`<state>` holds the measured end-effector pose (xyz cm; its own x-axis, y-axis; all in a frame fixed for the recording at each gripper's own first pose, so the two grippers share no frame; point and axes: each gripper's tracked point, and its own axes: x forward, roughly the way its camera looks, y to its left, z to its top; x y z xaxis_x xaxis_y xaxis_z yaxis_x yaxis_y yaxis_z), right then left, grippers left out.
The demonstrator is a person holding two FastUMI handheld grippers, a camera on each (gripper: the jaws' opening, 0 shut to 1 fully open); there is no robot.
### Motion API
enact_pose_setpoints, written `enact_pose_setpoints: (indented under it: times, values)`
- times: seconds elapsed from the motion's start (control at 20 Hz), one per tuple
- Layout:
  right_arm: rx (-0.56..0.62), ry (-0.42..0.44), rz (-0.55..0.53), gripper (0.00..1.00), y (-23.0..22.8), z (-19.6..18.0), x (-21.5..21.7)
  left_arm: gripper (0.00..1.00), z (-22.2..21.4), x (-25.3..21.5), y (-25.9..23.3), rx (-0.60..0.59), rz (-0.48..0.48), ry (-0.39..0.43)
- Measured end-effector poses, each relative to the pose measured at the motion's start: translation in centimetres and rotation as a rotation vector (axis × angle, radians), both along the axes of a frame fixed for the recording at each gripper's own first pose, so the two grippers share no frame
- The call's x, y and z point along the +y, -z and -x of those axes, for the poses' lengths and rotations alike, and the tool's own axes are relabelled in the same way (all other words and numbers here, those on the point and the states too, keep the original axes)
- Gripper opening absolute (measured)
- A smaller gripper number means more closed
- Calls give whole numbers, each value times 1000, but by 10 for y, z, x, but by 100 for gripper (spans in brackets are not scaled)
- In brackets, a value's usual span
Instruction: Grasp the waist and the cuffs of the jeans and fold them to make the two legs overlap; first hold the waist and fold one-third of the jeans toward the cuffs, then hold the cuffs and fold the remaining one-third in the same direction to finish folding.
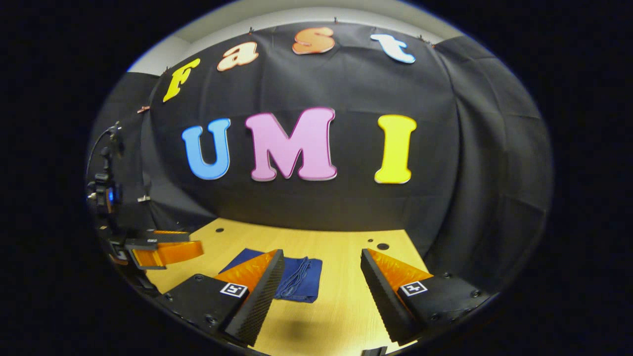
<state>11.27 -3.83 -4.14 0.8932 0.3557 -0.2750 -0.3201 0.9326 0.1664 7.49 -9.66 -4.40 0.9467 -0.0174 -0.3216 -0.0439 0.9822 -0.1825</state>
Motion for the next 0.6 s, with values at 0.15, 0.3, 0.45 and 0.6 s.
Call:
enact_pose_setpoints:
  times: [0.15,0.3,0.45,0.6]
  values:
    - [-111,36,34,95,-43,43,-5,94,71,-2,-32,-87,-39,-78]
    - [-148,34,24,96,-71,87,-1,93,124,-8,-57,-150,-102,-100]
    - [-180,17,1,95,-90,116,3,93,158,-5,-72,-172,-195,-106]
    - [-222,0,11,96,-100,125,8,94,162,-7,-82,-195,-234,-128]
